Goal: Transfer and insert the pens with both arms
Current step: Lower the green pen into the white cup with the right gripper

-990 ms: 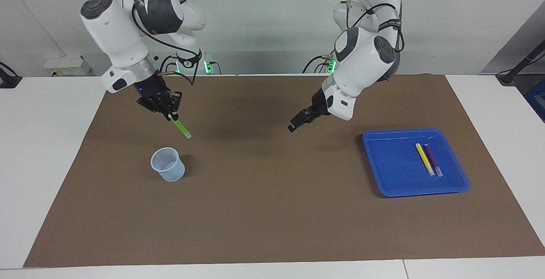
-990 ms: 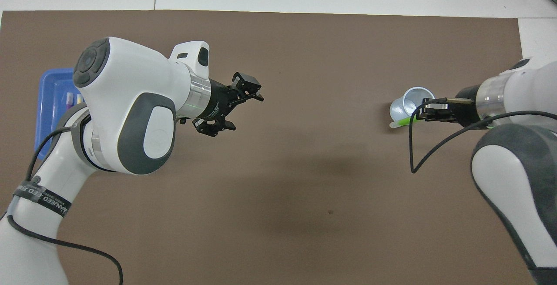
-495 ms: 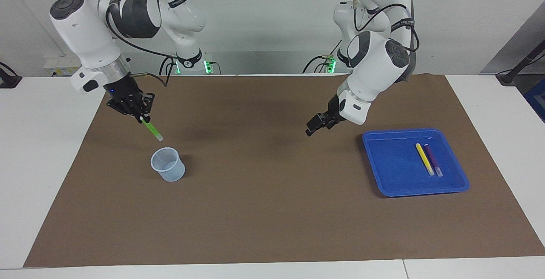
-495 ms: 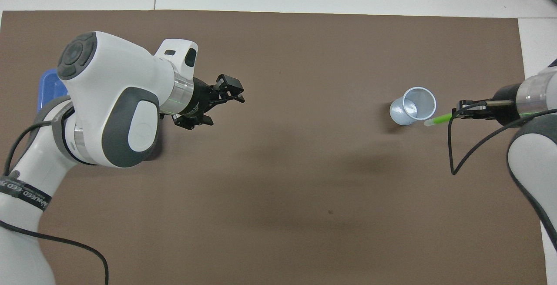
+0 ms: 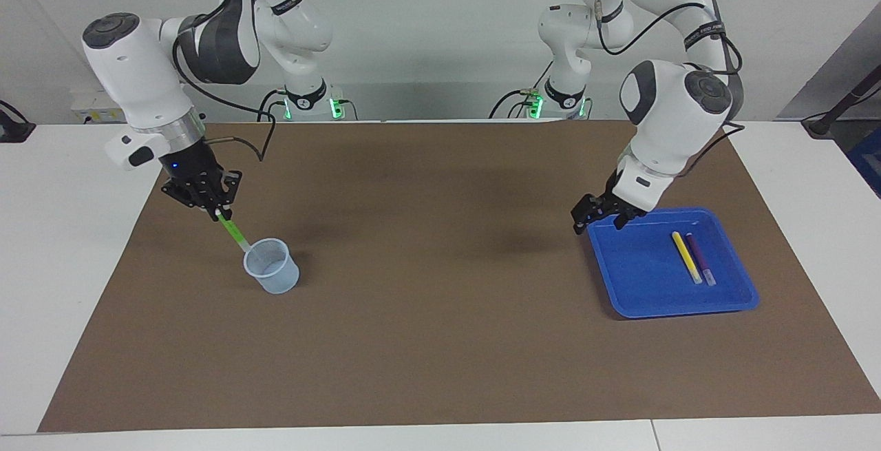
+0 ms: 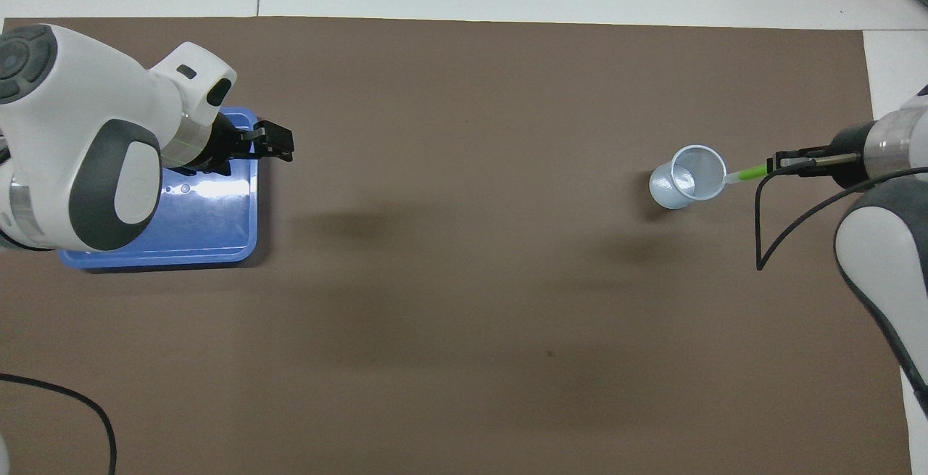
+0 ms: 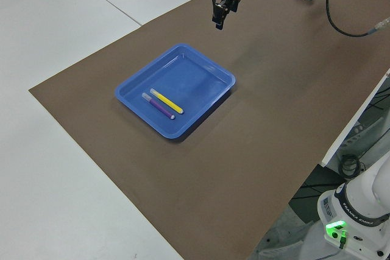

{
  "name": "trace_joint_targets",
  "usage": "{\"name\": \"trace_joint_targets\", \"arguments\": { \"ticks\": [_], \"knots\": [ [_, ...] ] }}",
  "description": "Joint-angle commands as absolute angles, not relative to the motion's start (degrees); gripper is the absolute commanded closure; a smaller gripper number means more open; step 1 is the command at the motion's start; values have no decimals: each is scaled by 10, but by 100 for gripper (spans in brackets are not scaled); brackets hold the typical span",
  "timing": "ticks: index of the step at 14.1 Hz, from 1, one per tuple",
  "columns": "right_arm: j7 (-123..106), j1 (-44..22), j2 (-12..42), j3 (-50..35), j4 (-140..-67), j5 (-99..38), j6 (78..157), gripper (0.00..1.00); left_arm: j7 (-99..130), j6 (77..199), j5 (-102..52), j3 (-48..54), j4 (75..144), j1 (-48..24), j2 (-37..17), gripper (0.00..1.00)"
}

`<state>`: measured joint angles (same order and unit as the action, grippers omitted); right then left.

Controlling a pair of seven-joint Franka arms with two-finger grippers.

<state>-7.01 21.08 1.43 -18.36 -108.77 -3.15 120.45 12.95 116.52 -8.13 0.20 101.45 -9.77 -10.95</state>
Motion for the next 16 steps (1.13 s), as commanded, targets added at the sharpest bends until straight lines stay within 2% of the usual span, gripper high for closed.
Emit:
{"name": "trace_joint_targets", "arguments": {
  "ticks": [1, 3, 9, 12, 14, 16],
  "knots": [
    [-65, 200, 35, -187, -1063, -13, 1205, 100, 73, 1221, -47, 7, 1051, -55, -105, 1],
    [-55, 193, 40, -187, -1060, -9, 1208, 100, 7, 1241, -33, 8, 1049, -12, -123, 1],
    [-54, 189, 73, -187, -1042, 7, 1228, 100, -18, 1305, 23, 8, 1044, 46, -166, 5],
    [-52, 188, 80, -187, -1045, 8, 1229, 100, -34, 1290, 26, 9, 1023, 62, -186, 7],
    [-41, 187, 80, -187, -1048, 9, 1229, 100, -33, 1282, 25, 9, 1023, 64, -193, 18],
    [-41, 178, 83, -187, -1049, 9, 1229, 100, -33, 1269, 25, 9, 1024, 65, -196, 22]
  ]
}}
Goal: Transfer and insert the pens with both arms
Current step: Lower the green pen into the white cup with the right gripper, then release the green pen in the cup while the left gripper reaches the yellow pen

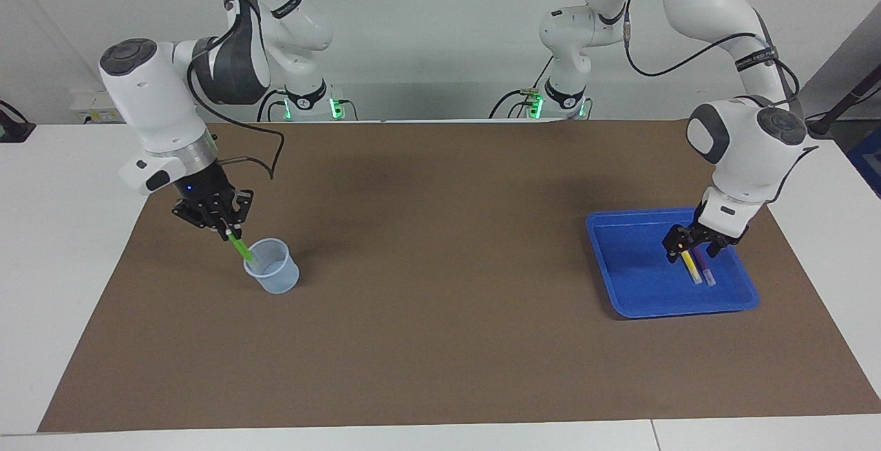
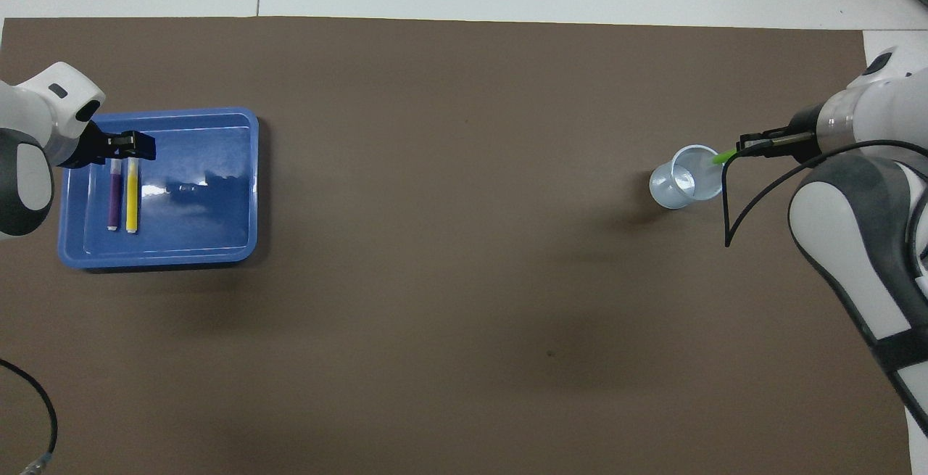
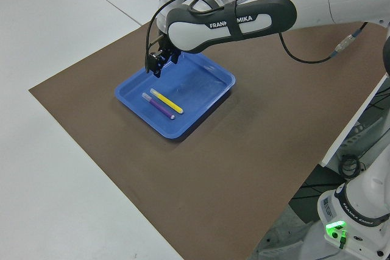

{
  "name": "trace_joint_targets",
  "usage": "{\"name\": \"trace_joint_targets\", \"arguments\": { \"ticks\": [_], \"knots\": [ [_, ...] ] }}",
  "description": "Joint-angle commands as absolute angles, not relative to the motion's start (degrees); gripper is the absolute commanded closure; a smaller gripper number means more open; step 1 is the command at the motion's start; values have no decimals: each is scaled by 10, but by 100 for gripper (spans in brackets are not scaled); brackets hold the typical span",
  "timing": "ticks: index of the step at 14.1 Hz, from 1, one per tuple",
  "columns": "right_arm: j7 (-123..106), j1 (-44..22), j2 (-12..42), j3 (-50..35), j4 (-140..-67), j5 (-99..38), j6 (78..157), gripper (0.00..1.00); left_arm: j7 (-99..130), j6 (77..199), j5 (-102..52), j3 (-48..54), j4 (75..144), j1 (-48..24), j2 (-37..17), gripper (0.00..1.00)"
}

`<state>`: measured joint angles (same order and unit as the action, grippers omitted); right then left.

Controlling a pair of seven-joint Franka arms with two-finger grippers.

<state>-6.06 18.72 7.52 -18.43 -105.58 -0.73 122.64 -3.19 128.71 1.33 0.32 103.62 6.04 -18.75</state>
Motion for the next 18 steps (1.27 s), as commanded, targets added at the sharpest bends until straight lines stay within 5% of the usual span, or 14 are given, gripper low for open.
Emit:
{"name": "trace_joint_targets", "arguments": {
  "ticks": [1, 13, 14, 15, 16, 18],
  "knots": [
    [-40, 178, 85, -186, -1050, 9, 1229, 100, -33, 1264, 25, 9, 1025, 68, -197, 23],
    [-40, 186, 117, -185, -1068, 14, 1262, 95, -56, 1297, 25, 8, 1068, 91, -201, 30],
    [-40, 186, 118, -185, -1068, 14, 1262, 55, -62, 1309, 25, 8, 1073, 96, -202, 31],
    [-40, 187, 118, -185, -1066, 14, 1262, 33, -63, 1314, 25, 9, 1081, 98, -201, 31],
    [-40, 187, 119, -185, -1064, 14, 1262, 0, -63, 1313, 25, 8, 1084, 101, -201, 31],
    [-40, 187, 119, -186, -1060, 13, 1258, 0, -64, 1315, 25, 9, 1090, 101, -200, 31]
  ]
}}
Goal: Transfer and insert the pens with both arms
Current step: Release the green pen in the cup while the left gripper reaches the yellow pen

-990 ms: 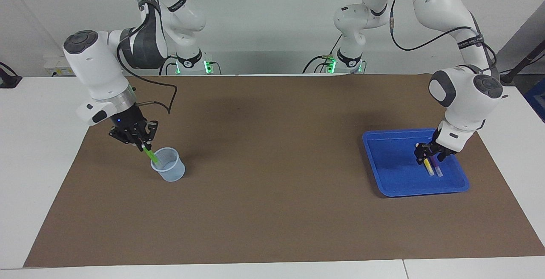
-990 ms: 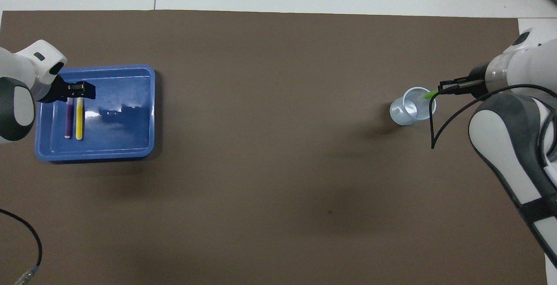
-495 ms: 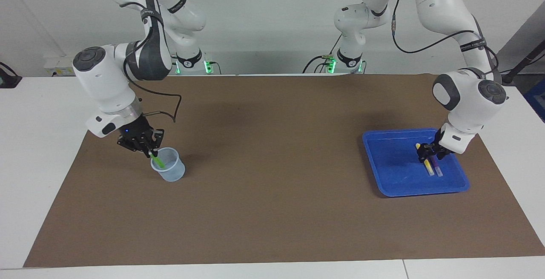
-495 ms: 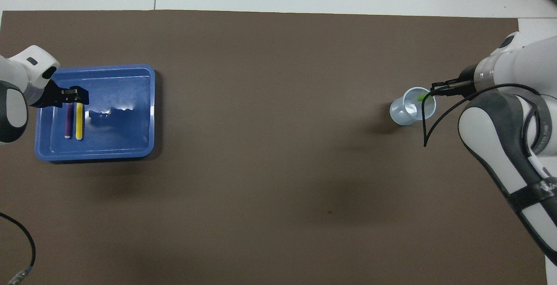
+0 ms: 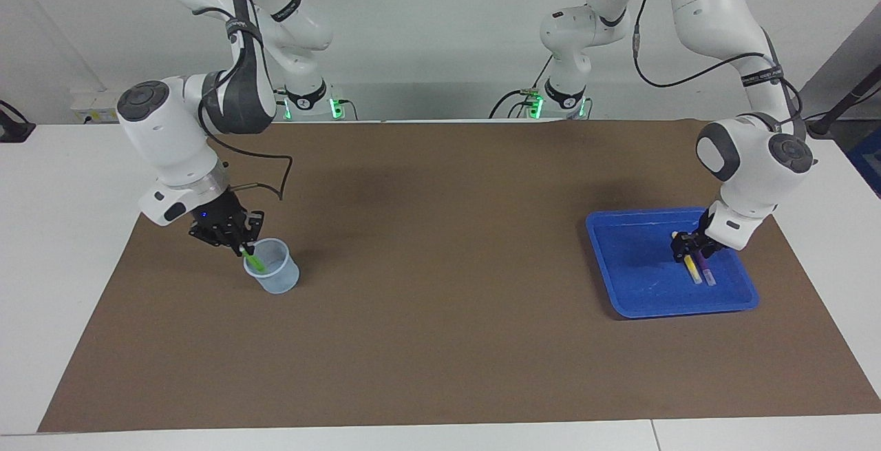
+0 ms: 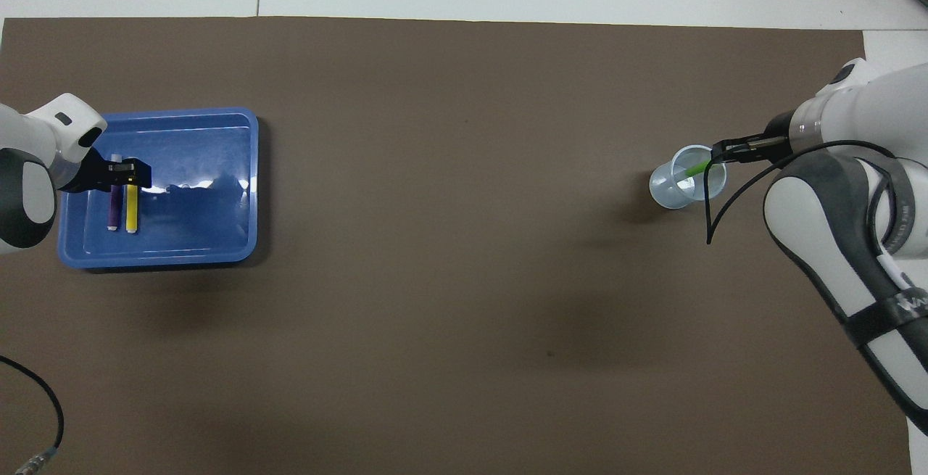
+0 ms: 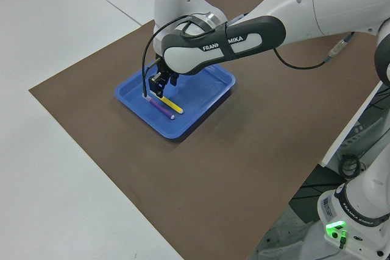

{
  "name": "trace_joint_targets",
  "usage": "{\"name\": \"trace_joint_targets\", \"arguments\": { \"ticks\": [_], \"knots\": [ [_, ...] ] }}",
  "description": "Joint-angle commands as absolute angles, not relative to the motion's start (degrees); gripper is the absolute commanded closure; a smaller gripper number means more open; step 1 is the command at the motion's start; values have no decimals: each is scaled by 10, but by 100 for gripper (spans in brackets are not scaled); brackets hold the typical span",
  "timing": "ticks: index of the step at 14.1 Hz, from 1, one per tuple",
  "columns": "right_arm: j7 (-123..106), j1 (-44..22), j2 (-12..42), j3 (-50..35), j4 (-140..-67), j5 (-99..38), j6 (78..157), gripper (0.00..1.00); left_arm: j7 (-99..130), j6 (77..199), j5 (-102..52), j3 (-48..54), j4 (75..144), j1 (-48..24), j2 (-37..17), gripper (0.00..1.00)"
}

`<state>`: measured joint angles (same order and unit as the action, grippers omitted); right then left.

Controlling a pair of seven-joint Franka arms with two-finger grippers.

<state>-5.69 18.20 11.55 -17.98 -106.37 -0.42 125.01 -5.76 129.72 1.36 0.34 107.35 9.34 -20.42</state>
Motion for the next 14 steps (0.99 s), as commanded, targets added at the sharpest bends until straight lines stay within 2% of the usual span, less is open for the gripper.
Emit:
{"name": "trace_joint_targets", "arguments": {
  "ticks": [1, 5, 11, 12, 14],
  "knots": [
    [-40, 187, 118, -185, -1058, 12, 1256, 0, -63, 1316, 25, 8, 1091, 101, -200, 31],
    [-27, 185, 111, -186, -1035, 11, 1216, 0, -64, 1326, 25, 9, 1093, 99, -203, 38],
    [-11, 182, 75, -188, -995, 3, 1110, 0, -66, 1339, 25, 9, 1103, 101, -211, 38],
    [-11, 183, 65, -189, -995, 3, 1093, 0, -66, 1339, 25, 9, 1107, 101, -210, 40],
    [-12, 181, 46, -190, -991, 1, 1056, 0, -67, 1340, 25, 8, 1109, 101, -209, 51]
  ]
}}
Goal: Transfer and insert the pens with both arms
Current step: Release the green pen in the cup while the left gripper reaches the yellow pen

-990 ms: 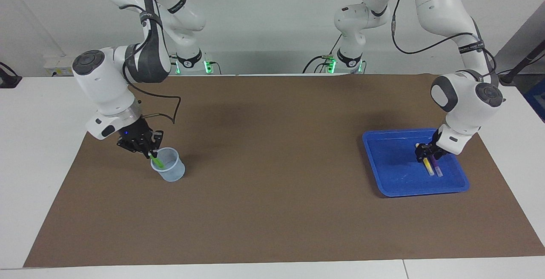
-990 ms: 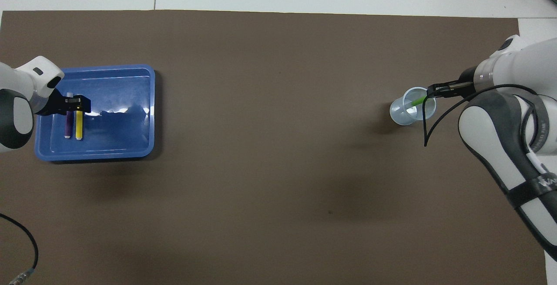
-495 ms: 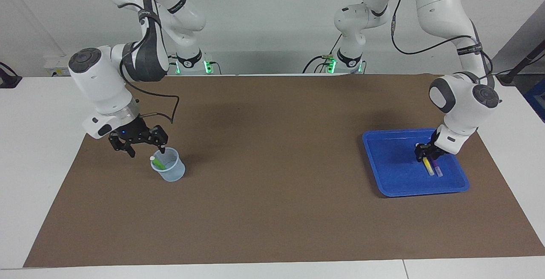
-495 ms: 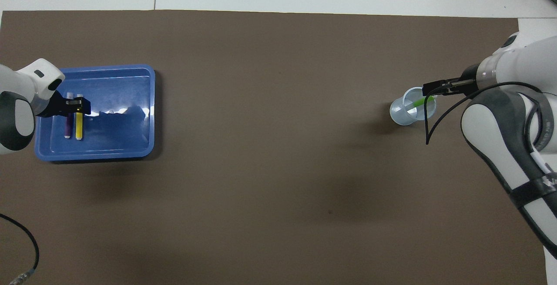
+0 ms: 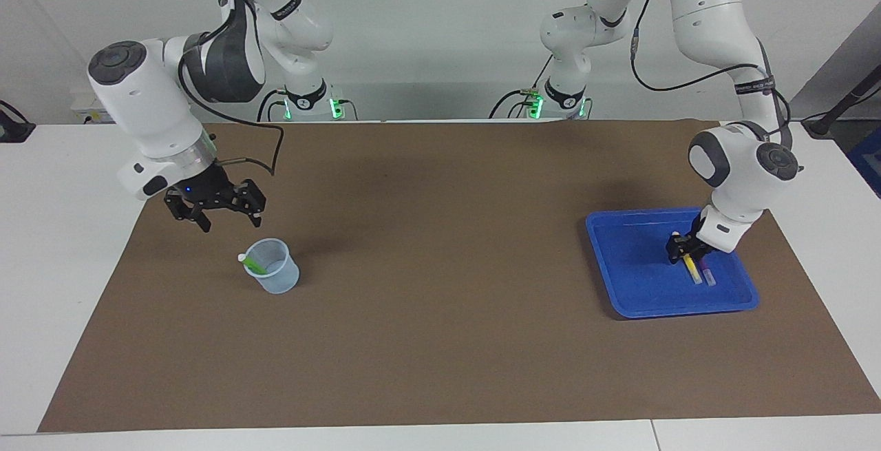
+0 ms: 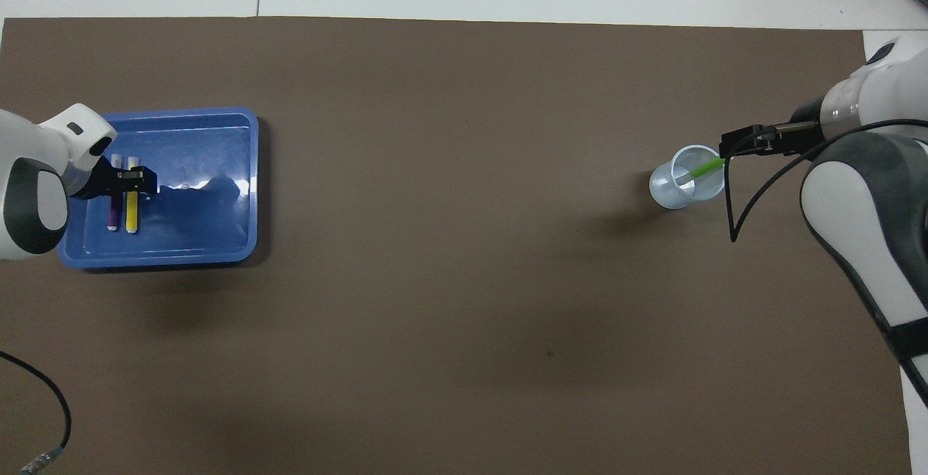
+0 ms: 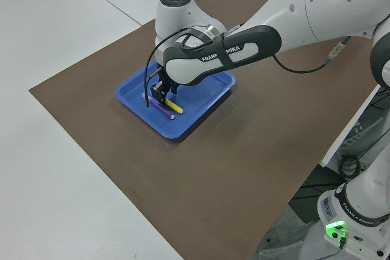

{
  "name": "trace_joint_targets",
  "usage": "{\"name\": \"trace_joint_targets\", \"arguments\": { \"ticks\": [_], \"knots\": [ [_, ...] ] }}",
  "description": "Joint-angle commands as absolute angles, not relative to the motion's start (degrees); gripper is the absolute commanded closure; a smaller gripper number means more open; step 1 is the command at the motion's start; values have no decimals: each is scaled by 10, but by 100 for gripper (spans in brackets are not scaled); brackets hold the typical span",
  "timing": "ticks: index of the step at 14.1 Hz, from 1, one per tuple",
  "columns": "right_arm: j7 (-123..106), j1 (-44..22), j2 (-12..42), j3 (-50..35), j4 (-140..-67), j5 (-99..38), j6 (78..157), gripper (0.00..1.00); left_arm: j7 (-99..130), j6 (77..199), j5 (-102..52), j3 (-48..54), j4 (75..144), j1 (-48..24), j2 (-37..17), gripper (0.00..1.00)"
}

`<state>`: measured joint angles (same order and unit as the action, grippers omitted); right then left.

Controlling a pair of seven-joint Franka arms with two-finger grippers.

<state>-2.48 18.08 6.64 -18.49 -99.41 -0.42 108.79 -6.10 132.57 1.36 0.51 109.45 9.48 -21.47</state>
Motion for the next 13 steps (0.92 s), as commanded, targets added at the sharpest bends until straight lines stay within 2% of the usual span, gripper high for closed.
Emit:
{"name": "trace_joint_targets", "arguments": {
  "ticks": [1, 3, 6, 13],
  "knots": [
    [-11, 178, 40, -190, -981, 1, 1032, 0, -69, 1340, 25, 8, 1109, 101, -209, 56],
    [-11, 176, 39, -198, -953, 3, 964, 0, -75, 1340, 25, 8, 1109, 102, -209, 66],
    [-16, 176, 33, -203, -947, 7, 924, 0, -75, 1336, 25, 8, 1109, 102, -209, 100],
    [-20, 176, 26, -206, -954, 11, 923, 0, -74, 1233, -3, 11, 1050, 93, -213, 100]
  ]
}}
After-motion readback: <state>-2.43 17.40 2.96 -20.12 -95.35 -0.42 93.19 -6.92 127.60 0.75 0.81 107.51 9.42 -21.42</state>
